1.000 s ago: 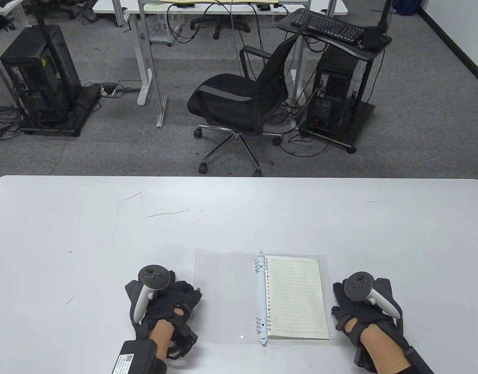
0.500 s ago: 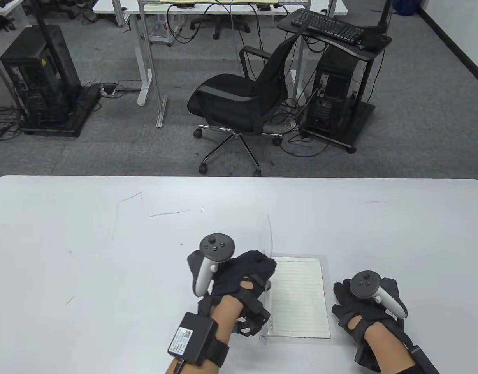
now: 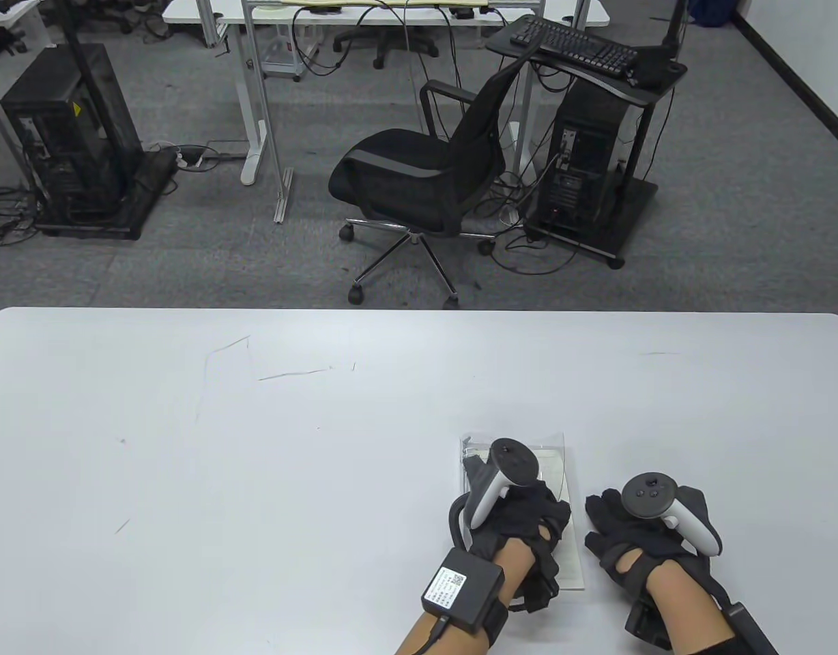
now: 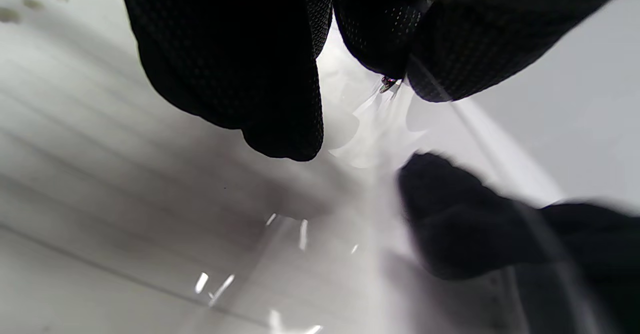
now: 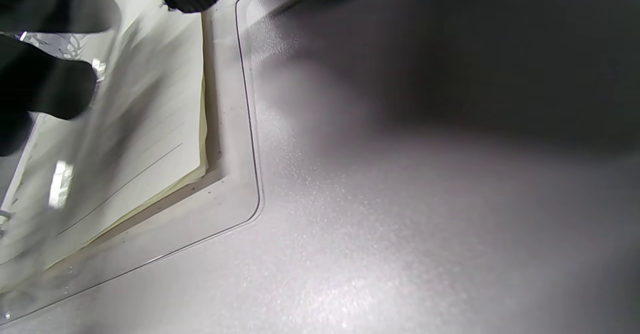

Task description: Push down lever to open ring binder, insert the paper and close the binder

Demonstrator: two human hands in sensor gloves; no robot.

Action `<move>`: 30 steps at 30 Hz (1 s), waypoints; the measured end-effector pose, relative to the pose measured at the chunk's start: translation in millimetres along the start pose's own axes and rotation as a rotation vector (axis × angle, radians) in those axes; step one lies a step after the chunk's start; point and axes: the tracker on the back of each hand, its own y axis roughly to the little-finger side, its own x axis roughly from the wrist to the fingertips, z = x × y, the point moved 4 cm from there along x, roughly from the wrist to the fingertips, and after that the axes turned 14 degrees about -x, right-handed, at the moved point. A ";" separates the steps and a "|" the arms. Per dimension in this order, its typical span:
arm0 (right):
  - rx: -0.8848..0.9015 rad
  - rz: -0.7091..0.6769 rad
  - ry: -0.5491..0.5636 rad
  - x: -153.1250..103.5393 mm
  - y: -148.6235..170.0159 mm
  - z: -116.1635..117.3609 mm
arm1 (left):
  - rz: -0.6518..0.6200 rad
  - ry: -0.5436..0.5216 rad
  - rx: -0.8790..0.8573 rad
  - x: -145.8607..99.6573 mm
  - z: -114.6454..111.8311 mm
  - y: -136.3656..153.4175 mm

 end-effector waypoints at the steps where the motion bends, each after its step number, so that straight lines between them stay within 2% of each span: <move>1: -0.005 0.002 0.004 0.0 0.0 -0.1 | 0.017 -0.009 0.044 1.0 -4.9 1.0; 3: -0.011 0.002 0.002 0.3 0.1 -0.1 | 0.014 -0.035 0.050 -1.5 -9.2 -0.4; 4: -0.012 0.002 0.002 0.3 0.2 -0.2 | 0.015 -0.013 0.050 -1.7 -11.0 0.4; 6: -0.009 0.001 0.003 0.2 0.5 -0.2 | -0.029 0.109 -0.045 -4.2 -14.4 1.1; 7: -0.008 0.000 0.003 0.0 0.5 -0.4 | -0.124 0.185 -0.139 -8.7 -14.0 -3.0; 8: -0.005 -0.002 0.002 0.0 0.9 -0.7 | -0.176 0.185 -0.208 -19.6 -5.7 -6.3; 9: -0.002 -0.003 0.001 0.0 1.1 -0.8 | -0.206 0.145 -0.192 -28.3 3.6 -8.1; 10: 0.000 -0.005 0.000 0.0 1.3 -0.9 | -0.288 0.116 -0.102 -39.9 16.1 -10.7; 12: 0.002 -0.006 0.001 0.0 1.3 -0.8 | -0.343 0.023 0.130 -60.2 39.4 -5.0; 13: 0.002 -0.005 0.003 -0.1 1.5 -0.8 | -0.341 -0.016 0.256 -66.5 48.9 5.8; 15: -0.005 -0.004 0.011 -0.2 1.6 -1.5 | -0.306 -0.045 0.365 -67.5 55.8 34.6; 17: -0.012 -0.002 0.018 0.0 1.8 -2.0 | -0.251 0.008 0.305 -61.3 51.4 66.7; 19: -0.025 -0.005 0.038 -0.5 1.8 -3.7 | -0.236 0.066 0.207 -56.9 42.3 86.3; 21: -0.023 0.000 0.063 -3.1 6.0 -6.6 | -0.238 0.080 0.181 -52.8 35.9 95.2; 23: 0.030 0.065 0.092 -11.2 19.2 -12.0 | -0.207 0.128 0.213 -49.8 33.8 98.9; 25: 0.032 0.130 0.120 -18.1 30.7 -16.7 | -0.214 0.113 0.187 -48.6 33.2 100.0; 27: 0.030 0.170 0.082 -21.7 37.7 -14.1 | -0.218 0.122 0.196 -47.8 29.6 101.2; 30: 0.067 0.053 0.054 -17.0 26.0 -6.9 | -0.223 0.117 0.202 -47.4 27.5 101.0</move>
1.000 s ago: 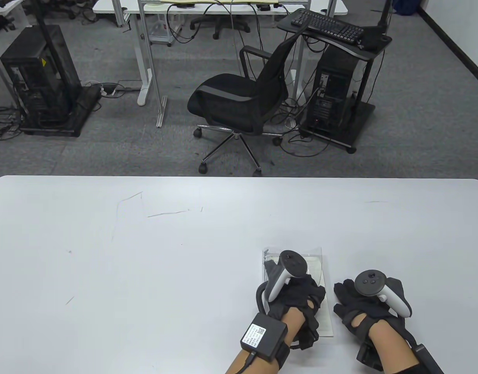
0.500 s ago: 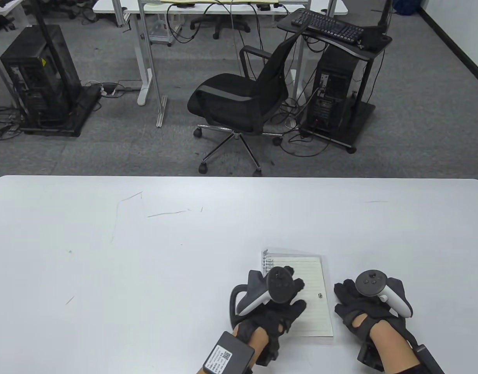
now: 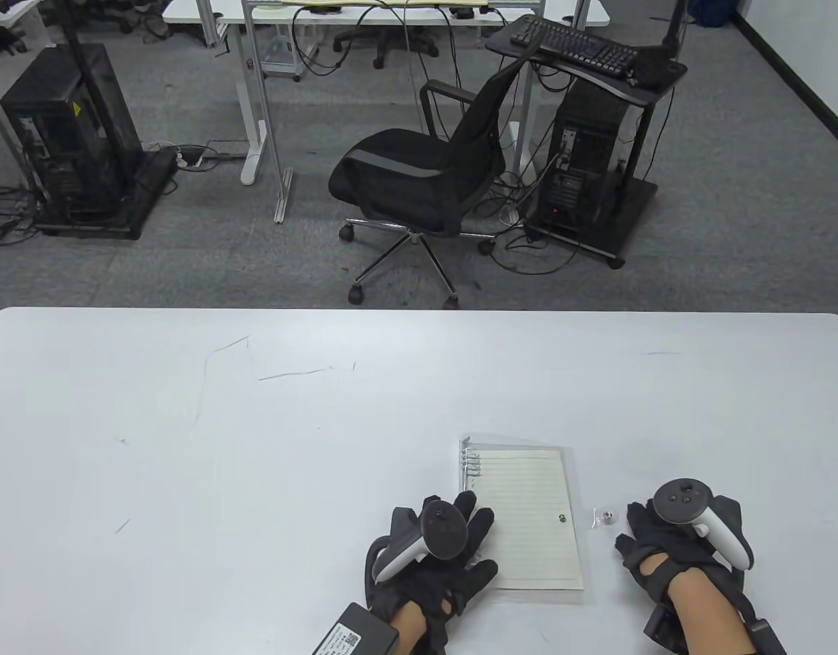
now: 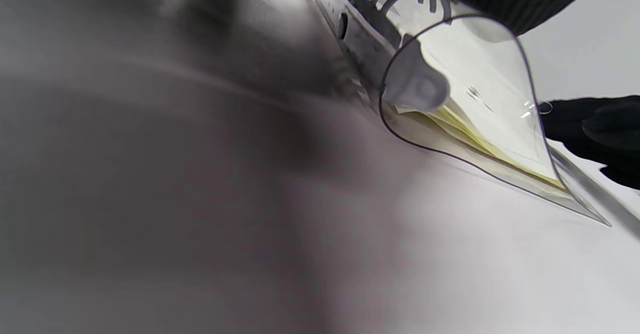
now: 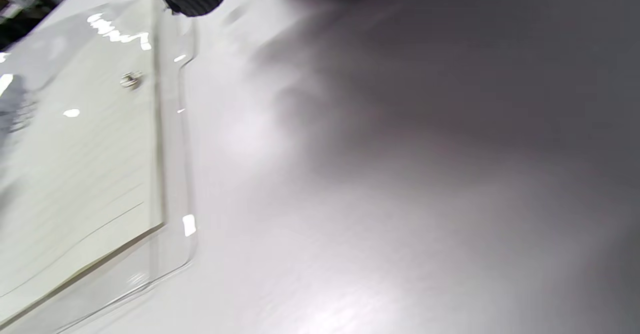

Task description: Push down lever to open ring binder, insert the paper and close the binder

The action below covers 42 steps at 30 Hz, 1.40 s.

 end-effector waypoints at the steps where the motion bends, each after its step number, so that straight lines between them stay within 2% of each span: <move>1: 0.011 -0.074 -0.009 2.3 -9.3 3.5 | 0.001 0.006 -0.001 0.5 -0.9 -0.9; 4: 0.013 -0.182 -0.012 5.3 -31.9 12.1 | 0.002 0.010 0.007 1.4 -2.7 -2.6; 10: -0.170 -0.190 0.062 7.4 -57.6 23.7 | 0.005 0.014 0.017 1.6 -3.8 -4.2; 12: -0.217 -0.157 0.055 7.7 -59.9 26.9 | 0.003 0.020 0.011 1.7 -4.2 -4.5; 16: -0.427 -0.055 0.131 5.8 -69.5 25.3 | 0.004 0.027 0.013 1.2 -4.6 -5.8; 21: -0.570 -0.037 0.189 2.9 -88.2 31.5 | 0.005 0.032 0.013 1.4 -5.0 -6.2; 23: -0.675 0.021 0.230 1.1 -96.5 33.0 | 0.005 0.035 0.014 1.4 -5.3 -6.6; 29: -0.860 0.049 0.267 4.9 -114.0 38.3 | 0.005 0.038 0.017 1.4 -5.6 -7.1; 32: -0.832 0.088 0.237 5.6 -113.4 39.7 | 0.007 0.043 0.012 1.4 -5.4 -7.0; 34: -0.869 0.071 0.266 5.3 -113.7 38.3 | 0.006 0.044 0.006 1.6 -4.9 -6.7; 39: -0.624 0.008 0.220 7.1 -95.7 30.7 | -0.026 0.060 -0.081 0.8 -1.8 -2.2; 42: -0.602 -0.034 0.219 6.6 -89.0 29.9 | -0.044 0.081 -0.141 -0.3 3.4 0.9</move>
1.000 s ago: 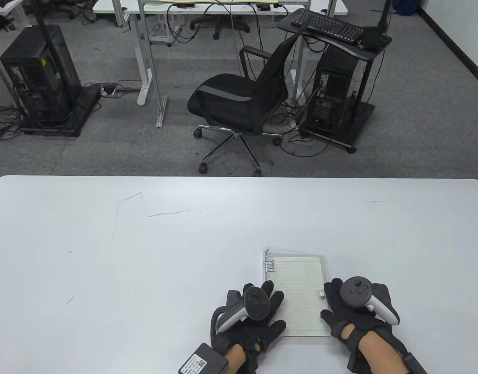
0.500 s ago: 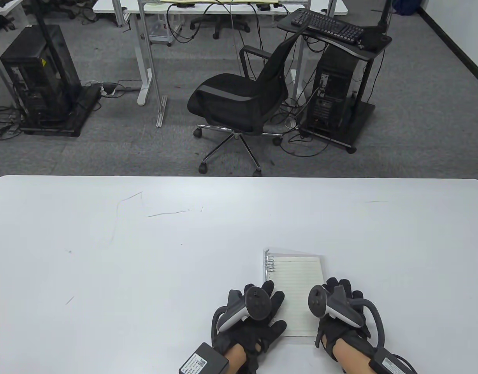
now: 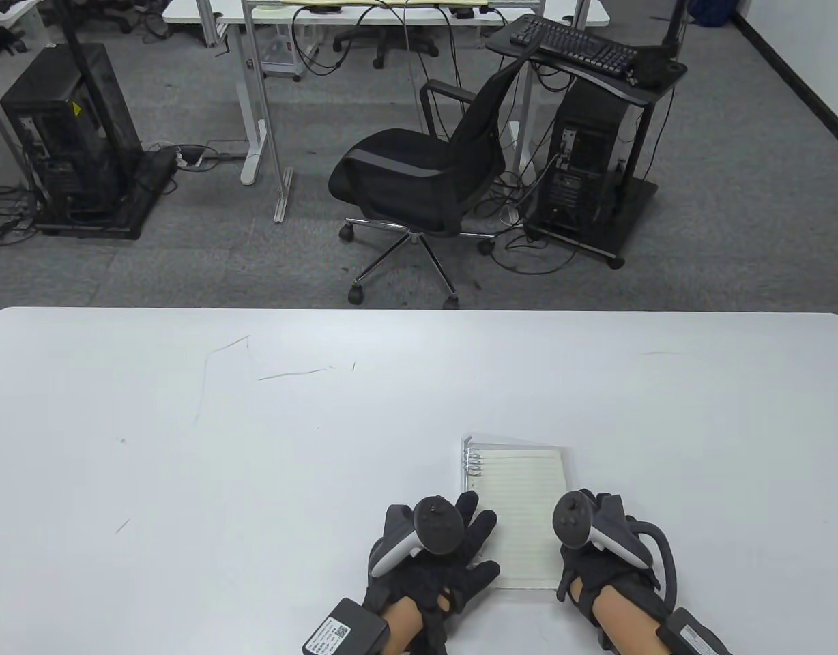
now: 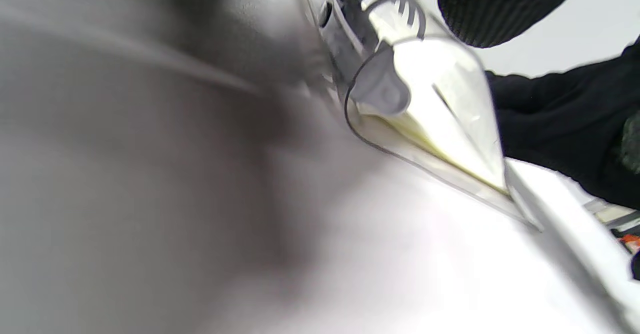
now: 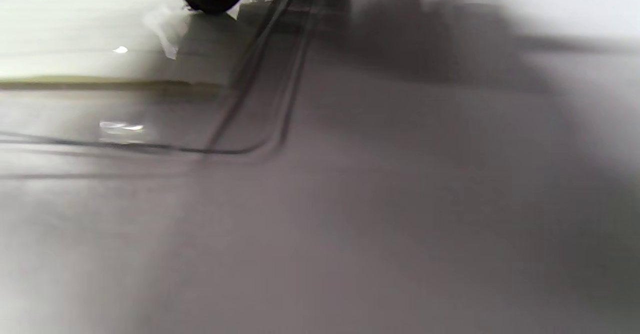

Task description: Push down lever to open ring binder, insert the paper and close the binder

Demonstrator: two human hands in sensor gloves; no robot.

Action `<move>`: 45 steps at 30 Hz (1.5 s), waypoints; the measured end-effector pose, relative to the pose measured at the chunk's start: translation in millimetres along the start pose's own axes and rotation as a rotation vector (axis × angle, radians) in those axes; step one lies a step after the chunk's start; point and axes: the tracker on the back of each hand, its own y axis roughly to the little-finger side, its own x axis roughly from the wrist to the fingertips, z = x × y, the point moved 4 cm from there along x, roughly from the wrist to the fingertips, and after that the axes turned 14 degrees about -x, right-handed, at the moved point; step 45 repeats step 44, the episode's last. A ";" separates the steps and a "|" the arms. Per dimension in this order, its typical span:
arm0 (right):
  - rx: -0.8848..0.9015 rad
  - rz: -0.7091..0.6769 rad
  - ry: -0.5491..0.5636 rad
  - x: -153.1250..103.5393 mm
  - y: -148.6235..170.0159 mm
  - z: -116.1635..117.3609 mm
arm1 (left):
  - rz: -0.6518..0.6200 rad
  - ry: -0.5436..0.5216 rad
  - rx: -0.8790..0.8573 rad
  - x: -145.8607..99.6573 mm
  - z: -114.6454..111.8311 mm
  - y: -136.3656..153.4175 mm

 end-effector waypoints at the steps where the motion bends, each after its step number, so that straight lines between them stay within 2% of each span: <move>1: 0.025 -0.018 -0.005 -0.5 3.7 0.4 | -0.001 -0.003 -0.010 -3.4 5.4 -0.6; 3: 0.078 -0.034 -0.009 -1.9 12.0 -2.7 | -0.010 -0.017 0.002 -10.1 15.9 -3.3; 8: 0.356 -0.151 0.127 -13.6 47.8 -28.1 | -0.110 -0.058 0.170 -36.9 52.0 -20.1; 12: 0.430 -0.195 0.182 -24.5 71.2 -39.4 | -0.136 -0.156 0.348 -51.4 72.0 -21.1; 16: 0.440 -0.193 0.167 -26.2 82.2 -38.3 | -0.076 -0.186 0.352 -53.1 85.9 -6.3; 20: 0.491 -0.190 0.134 -22.5 85.2 -31.2 | -0.028 -0.172 0.340 -51.2 89.5 3.9; 45: 0.534 -0.220 0.076 -18.8 76.3 -23.8 | -0.021 -0.081 0.375 -41.2 71.9 1.5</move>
